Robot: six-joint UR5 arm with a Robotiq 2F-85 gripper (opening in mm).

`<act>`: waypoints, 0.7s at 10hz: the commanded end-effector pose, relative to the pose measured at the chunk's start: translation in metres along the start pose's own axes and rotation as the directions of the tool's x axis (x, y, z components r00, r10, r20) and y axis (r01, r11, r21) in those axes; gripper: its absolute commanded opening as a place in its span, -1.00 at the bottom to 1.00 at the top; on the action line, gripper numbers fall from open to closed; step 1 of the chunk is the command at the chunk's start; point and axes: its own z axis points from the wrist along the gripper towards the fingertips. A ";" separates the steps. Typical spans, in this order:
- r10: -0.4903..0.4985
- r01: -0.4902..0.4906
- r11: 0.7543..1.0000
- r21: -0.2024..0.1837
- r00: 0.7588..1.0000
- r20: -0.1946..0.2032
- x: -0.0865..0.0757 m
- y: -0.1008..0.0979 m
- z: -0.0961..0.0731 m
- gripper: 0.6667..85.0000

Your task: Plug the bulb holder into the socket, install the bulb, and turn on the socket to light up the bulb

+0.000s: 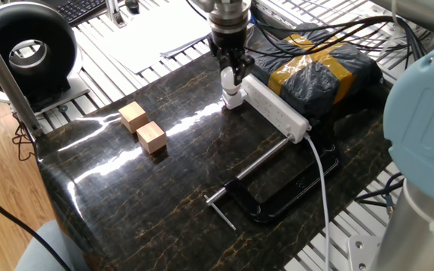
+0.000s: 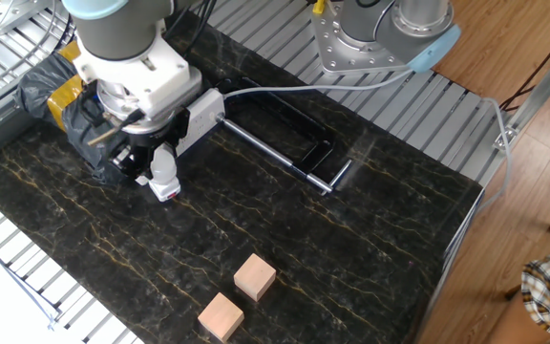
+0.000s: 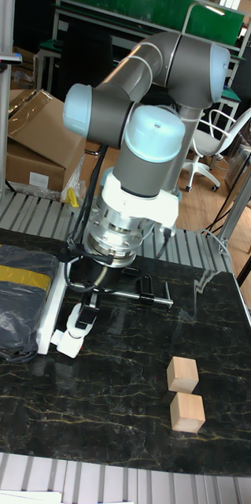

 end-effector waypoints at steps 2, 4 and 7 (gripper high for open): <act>0.134 -0.134 0.991 0.015 0.990 -0.032 -0.002 -0.004 -0.010 -0.72; 0.211 -0.211 0.977 0.017 0.978 -0.005 -0.009 -0.006 -0.011 -0.72; 0.287 -0.288 0.957 0.029 0.957 0.030 -0.004 -0.010 -0.002 -0.72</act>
